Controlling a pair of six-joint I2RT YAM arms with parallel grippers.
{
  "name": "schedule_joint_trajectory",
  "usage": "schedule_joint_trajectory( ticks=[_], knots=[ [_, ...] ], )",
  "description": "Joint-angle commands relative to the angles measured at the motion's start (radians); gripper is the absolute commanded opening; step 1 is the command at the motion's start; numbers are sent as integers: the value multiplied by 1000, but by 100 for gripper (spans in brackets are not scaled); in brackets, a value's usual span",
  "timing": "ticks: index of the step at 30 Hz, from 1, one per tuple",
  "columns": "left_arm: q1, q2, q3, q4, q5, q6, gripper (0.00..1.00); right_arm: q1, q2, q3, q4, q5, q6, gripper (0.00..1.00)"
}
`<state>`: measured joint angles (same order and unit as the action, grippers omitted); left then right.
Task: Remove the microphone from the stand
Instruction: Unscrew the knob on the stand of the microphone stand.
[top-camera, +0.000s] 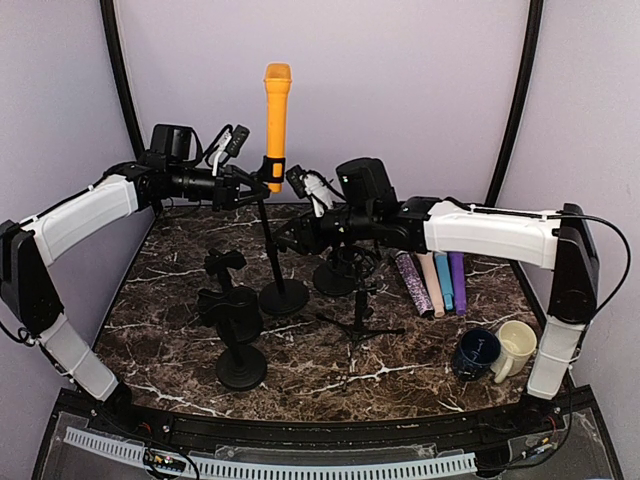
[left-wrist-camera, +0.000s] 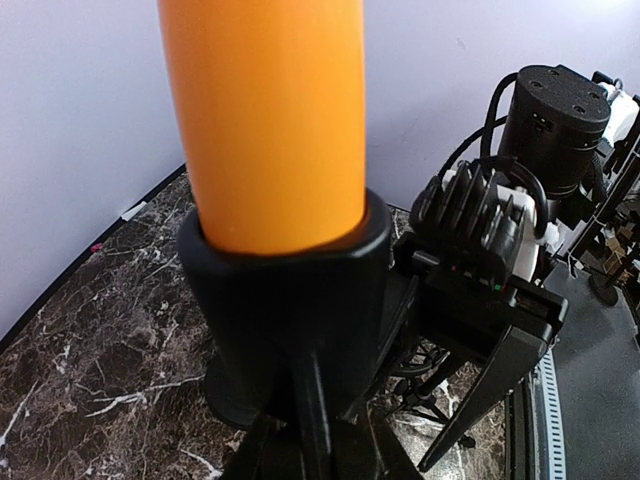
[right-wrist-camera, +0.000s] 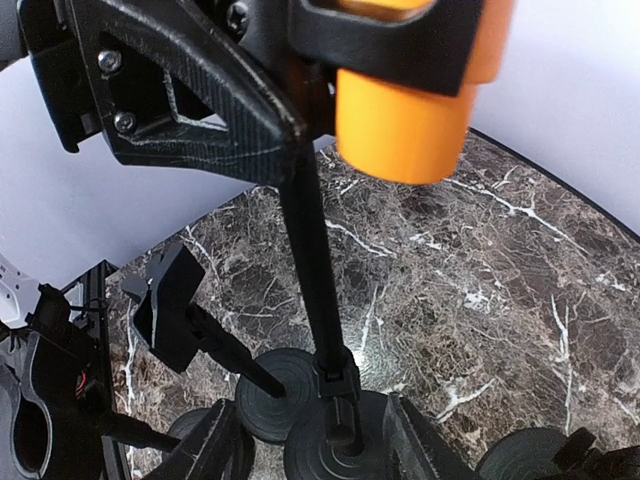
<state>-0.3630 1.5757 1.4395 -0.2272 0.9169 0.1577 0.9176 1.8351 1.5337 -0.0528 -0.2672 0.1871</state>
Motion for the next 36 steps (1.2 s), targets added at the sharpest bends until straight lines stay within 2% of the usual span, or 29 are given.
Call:
schedule_joint_trajectory(
  ticks=[1,17,27,31,36],
  knots=[
    [-19,-55,55,35,53,6,0,20,-2,-19,4,52,-21,49],
    [-29,-71,63,26,42,5,0,29,6,-41,-5,88,-29,36],
    [-31,-76,75,22,34,7,0,43,33,-6,-29,89,-44,32],
    [-31,-76,76,19,34,10,0,46,35,1,-22,97,-46,27],
    [-31,-75,75,13,30,15,0,49,33,8,-20,110,-47,27]
  ],
)
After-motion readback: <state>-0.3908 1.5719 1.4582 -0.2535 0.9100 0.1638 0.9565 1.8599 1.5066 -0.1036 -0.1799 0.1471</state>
